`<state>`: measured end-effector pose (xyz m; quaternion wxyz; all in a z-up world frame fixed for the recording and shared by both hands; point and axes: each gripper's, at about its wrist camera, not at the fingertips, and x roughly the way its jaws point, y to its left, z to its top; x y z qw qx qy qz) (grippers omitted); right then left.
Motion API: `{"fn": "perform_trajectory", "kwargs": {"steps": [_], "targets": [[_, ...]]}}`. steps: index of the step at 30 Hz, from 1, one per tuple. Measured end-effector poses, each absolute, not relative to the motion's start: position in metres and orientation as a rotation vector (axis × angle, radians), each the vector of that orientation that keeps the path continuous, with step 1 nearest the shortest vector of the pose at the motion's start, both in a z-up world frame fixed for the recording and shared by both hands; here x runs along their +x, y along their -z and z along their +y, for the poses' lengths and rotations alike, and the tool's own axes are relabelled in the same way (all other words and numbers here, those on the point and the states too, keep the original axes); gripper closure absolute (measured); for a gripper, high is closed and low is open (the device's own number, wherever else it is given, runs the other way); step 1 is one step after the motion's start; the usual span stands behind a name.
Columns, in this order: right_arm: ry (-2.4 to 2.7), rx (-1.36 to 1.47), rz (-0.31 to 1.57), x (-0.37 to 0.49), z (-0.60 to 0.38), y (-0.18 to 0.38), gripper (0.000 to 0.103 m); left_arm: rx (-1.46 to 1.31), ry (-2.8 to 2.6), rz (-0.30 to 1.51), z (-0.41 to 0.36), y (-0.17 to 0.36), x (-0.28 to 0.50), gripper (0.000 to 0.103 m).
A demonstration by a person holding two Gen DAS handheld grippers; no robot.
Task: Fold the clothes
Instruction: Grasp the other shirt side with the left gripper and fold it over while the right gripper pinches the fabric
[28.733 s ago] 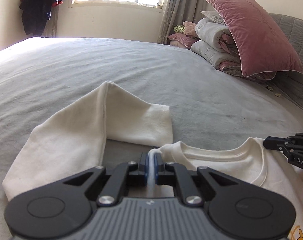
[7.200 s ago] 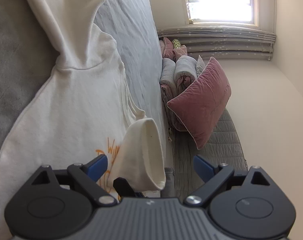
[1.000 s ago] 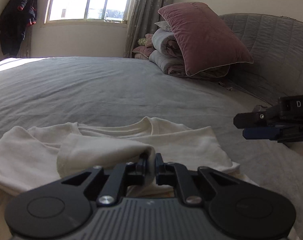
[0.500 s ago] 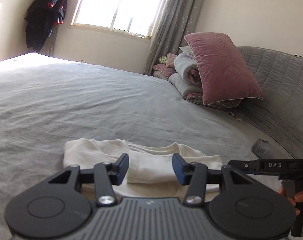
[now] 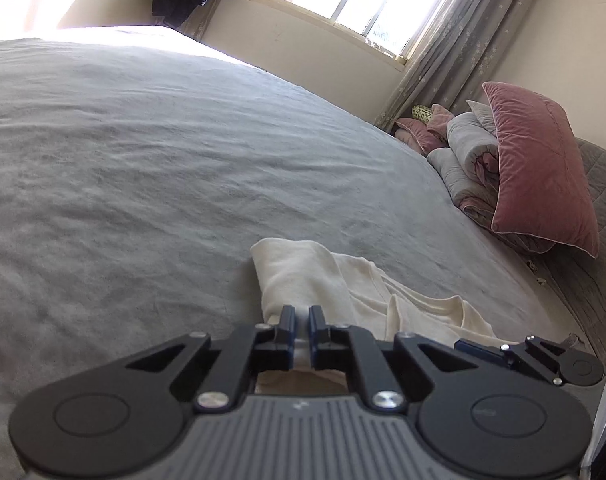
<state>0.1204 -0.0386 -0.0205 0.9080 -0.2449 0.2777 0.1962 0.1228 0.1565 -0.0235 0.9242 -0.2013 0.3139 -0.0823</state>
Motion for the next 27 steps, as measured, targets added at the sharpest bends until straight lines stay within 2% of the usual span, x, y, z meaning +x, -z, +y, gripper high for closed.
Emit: {"fn": "perform_trajectory", "kwargs": {"steps": [2,3,4,7,13,14,16,17,18,19,24,27], "targets": [[-0.356,-0.635,0.529,0.122,-0.028,0.033,0.068,-0.402,0.162,0.702,0.155,0.030,0.128,0.096],[-0.334,-0.645,0.527,0.123,-0.029,0.033,0.090,-0.403,0.161,0.711,0.156,0.032,0.128,0.096],[-0.305,-0.614,0.530,0.124,-0.036,0.030,0.094,-0.405,0.160,0.718,0.156,0.033,0.129,0.096],[-0.243,-0.394,0.545,0.127,-0.079,0.013,0.095,-0.414,0.161,0.725,0.158,0.031,0.129,0.096],[-0.209,0.086,0.643,0.121,-0.186,0.015,0.093,-0.471,0.156,0.701,0.165,0.026,0.127,0.091],[-0.203,0.167,0.657,0.120,-0.204,0.015,0.092,-0.468,0.144,0.700,0.165,0.025,0.127,0.087],[-0.188,0.307,0.683,0.117,-0.236,0.016,0.074,-0.457,0.122,0.703,0.165,0.025,0.127,0.086],[-0.176,0.336,0.694,0.113,-0.244,0.019,0.068,-0.449,0.113,0.707,0.165,0.025,0.127,0.086],[-0.168,0.368,0.697,0.109,-0.251,0.020,0.057,-0.447,0.112,0.709,0.165,0.025,0.128,0.086],[-0.169,0.405,0.689,0.104,-0.256,0.019,0.055,-0.445,0.112,0.711,0.165,0.026,0.128,0.086],[-0.177,0.578,0.657,0.104,-0.270,0.014,0.054,-0.372,0.115,0.712,0.158,0.024,0.127,0.086],[-0.146,0.583,0.662,0.110,-0.270,0.013,0.055,-0.346,0.115,0.714,0.157,0.025,0.129,0.086]]}}
